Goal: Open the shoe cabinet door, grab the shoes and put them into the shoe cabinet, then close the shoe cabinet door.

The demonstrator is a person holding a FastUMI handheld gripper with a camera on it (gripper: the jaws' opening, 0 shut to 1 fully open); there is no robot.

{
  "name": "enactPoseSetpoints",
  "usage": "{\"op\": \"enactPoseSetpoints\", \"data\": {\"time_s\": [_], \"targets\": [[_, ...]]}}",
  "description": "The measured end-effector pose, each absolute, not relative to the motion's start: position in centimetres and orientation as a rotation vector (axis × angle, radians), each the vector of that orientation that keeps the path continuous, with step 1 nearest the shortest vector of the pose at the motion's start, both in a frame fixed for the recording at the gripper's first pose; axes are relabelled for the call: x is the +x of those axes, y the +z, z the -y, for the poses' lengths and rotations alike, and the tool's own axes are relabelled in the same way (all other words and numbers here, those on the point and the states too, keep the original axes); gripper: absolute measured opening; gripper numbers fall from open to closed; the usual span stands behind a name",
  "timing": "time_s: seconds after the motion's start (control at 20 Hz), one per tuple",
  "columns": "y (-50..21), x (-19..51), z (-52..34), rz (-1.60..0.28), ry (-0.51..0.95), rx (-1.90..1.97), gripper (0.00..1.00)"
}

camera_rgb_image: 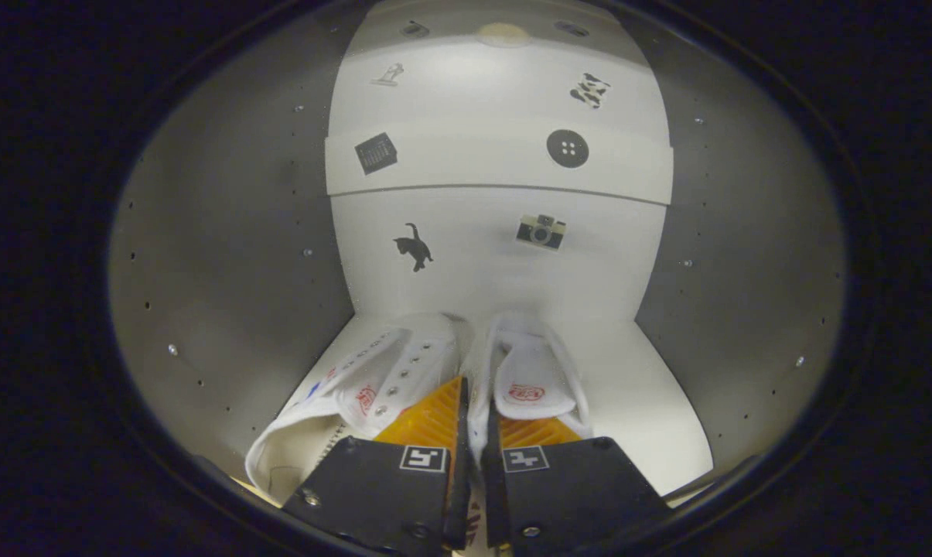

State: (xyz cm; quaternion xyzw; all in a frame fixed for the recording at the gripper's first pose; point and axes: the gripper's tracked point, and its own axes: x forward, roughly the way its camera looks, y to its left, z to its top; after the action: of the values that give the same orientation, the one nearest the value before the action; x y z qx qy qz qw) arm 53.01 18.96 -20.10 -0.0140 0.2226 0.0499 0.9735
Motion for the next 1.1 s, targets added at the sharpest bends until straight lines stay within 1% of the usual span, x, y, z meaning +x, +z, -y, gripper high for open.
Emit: {"op": "enactPoseSetpoints", "data": {"time_s": [0.1, 0.25, 0.3, 0.5, 0.55, 0.65, 0.75, 0.8, 0.95, 1.1], "targets": [[-20.1, 52.5, -18.9, -0.468, 0.096, -0.037, 0.16], [-19.1, 51.3, -18.7, -0.444, 0.092, -0.039, 0.34], [-18.8, 50.5, -18.6, -0.434, 0.090, -0.041, 0.37], [-16.4, 46.6, -18.8, -0.351, 0.096, -0.066, 0.69], [-16.1, 45.3, -18.6, -0.336, 0.085, -0.078, 0.72], [-14.9, 42.1, -18.8, -0.297, 0.087, -0.084, 0.86], [-13.7, 38.5, -19.0, -0.257, 0.097, -0.074, 0.87], [-13.5, 36.5, -19.7, -0.246, 0.132, -0.054, 0.87], [-13.3, 29.5, -19.9, -0.230, 0.171, -0.032, 0.99], [-12.6, 22.0, -18.5, -0.201, 0.166, -0.013, 0.99]]}}
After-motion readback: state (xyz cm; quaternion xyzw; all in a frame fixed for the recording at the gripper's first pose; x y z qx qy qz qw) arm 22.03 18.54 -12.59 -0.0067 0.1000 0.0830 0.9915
